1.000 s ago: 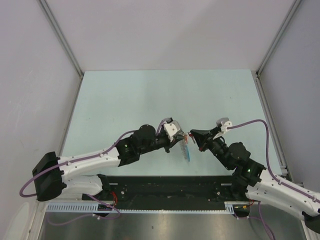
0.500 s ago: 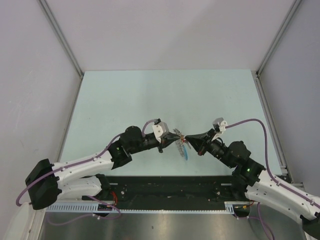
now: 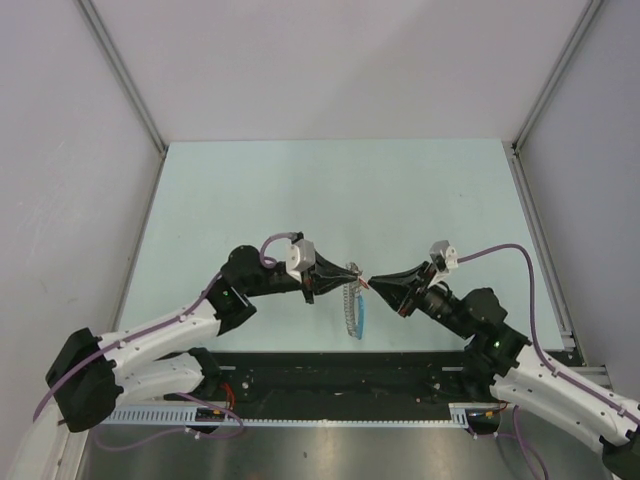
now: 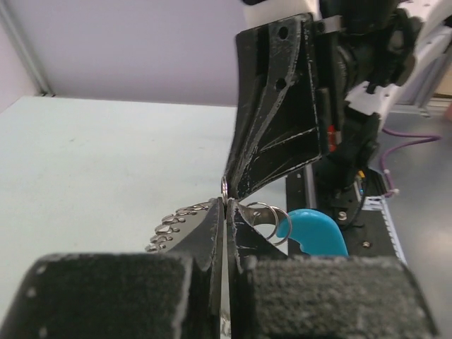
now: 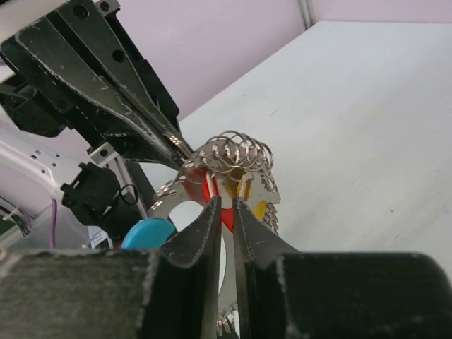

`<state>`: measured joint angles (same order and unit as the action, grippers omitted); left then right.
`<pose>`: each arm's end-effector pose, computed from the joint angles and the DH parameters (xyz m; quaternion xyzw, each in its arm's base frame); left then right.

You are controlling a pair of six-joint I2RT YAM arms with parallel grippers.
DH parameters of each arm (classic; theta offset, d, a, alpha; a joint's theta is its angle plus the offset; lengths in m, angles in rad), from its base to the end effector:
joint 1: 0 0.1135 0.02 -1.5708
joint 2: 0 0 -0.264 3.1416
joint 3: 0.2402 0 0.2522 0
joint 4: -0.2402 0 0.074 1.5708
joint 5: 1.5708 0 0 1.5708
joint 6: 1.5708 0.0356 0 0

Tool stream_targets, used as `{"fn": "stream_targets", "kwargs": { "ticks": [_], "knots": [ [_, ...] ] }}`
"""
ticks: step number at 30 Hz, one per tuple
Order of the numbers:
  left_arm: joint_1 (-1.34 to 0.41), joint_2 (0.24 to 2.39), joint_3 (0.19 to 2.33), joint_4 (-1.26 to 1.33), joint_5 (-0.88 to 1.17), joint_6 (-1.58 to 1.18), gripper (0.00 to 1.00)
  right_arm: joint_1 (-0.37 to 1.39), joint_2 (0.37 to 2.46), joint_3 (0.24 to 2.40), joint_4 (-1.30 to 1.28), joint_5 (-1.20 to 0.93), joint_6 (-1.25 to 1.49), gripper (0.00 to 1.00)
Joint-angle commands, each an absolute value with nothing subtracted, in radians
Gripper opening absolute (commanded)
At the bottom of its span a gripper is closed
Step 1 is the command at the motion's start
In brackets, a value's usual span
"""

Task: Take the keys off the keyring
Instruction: Remove the key from the keyring.

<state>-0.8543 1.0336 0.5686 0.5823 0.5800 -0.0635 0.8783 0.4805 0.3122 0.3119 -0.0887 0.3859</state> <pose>0.1388 -0.1891 0.2962 0.4425 0.5053 -0.4876 0.5579 0.0906 0.1142 0.2693 -0.1919 0.6260 0.4697 0.5922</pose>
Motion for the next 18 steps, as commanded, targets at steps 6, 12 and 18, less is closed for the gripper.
{"fn": "stream_targets", "kwargs": {
  "ticks": [6, 12, 18],
  "knots": [
    [-0.785, 1.028, 0.661, 0.609, 1.006, -0.097, 0.0, 0.865, 0.336, 0.313, 0.336, -0.264, 0.264, 0.46],
    [-0.761, 1.094, 0.721, 0.64, 1.192, -0.167, 0.0, 0.865, 0.324, 0.27, 0.41, -0.468, 0.152, 0.5],
    [-0.759, 1.141, 0.767, 0.649, 1.298, -0.21, 0.01, 0.865, 0.353, 0.25, 0.506, -0.58, 0.092, 0.52]
  ]
}}
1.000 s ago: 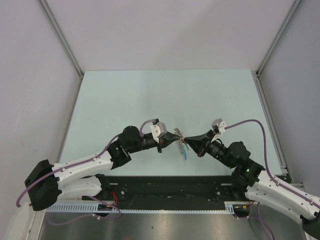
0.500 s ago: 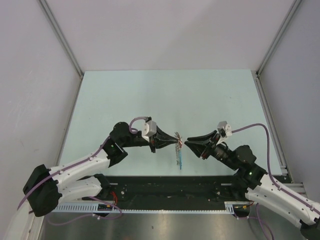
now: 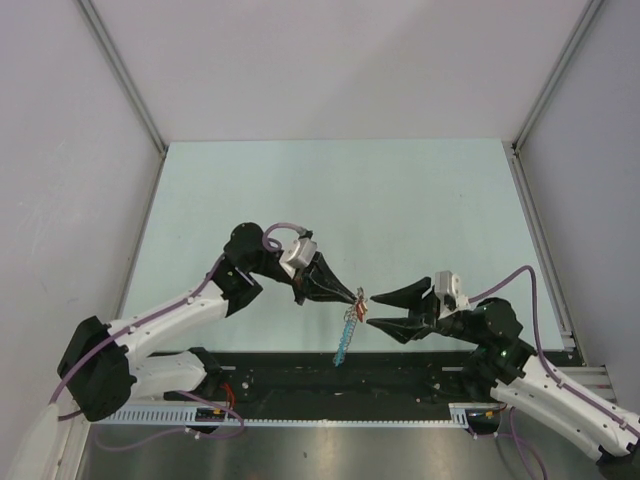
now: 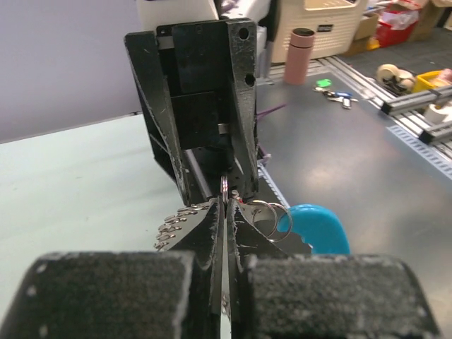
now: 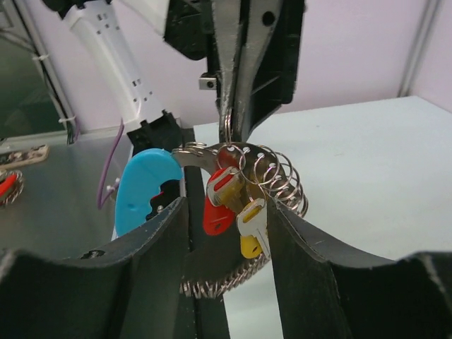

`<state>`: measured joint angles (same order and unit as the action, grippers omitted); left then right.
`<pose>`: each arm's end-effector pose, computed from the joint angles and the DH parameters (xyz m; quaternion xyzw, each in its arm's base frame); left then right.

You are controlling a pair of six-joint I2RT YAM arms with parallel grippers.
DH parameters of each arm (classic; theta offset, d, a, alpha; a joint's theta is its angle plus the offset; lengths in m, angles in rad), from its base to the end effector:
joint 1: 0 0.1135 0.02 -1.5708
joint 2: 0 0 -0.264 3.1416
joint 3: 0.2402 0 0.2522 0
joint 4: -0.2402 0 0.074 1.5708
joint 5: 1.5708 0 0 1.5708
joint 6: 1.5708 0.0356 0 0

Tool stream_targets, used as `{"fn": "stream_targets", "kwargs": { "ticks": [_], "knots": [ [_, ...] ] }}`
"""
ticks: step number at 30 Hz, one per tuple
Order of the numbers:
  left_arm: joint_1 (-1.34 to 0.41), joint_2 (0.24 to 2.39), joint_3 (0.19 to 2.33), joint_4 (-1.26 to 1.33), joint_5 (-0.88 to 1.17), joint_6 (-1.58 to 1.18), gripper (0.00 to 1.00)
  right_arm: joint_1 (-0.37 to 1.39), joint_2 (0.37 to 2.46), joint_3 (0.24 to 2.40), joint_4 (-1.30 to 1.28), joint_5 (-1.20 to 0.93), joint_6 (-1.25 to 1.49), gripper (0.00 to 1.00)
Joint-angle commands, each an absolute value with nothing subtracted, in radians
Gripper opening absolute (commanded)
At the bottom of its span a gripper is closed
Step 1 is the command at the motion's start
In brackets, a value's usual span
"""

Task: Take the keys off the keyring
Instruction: Remove the key from the keyring.

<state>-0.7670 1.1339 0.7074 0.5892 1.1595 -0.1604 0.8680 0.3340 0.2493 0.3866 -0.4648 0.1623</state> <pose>0.1525 -0.1923 0.3203 0.5602 0.3921 -0.6024 0.4117 0.0659 0.1025 0.2706 -0.3734 0.4772 0.5049 0.6148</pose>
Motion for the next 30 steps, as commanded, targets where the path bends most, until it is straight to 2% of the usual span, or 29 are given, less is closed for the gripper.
{"fn": "stream_targets", "kwargs": {
  "ticks": [1, 16, 23, 30],
  "knots": [
    [-0.759, 1.14, 0.765, 0.656, 1.302, -0.212, 0.0, 0.865, 0.353, 0.252, 0.52, -0.584, 0.091, 0.52],
    [-0.759, 1.149, 0.785, 0.634, 1.384, -0.204, 0.0, 0.909, 0.491, 0.331, 0.61, -0.675, 0.083, 0.47],
    [-0.759, 1.146, 0.788, 0.626, 1.387, -0.202, 0.0, 0.957, 0.557, 0.367, 0.601, -0.64, 0.038, 0.47],
    [-0.759, 1.14, 0.795, 0.6, 1.384, -0.181, 0.0, 0.965, 0.583, 0.38, 0.571, -0.617, 0.017, 0.42]
  ]
}}
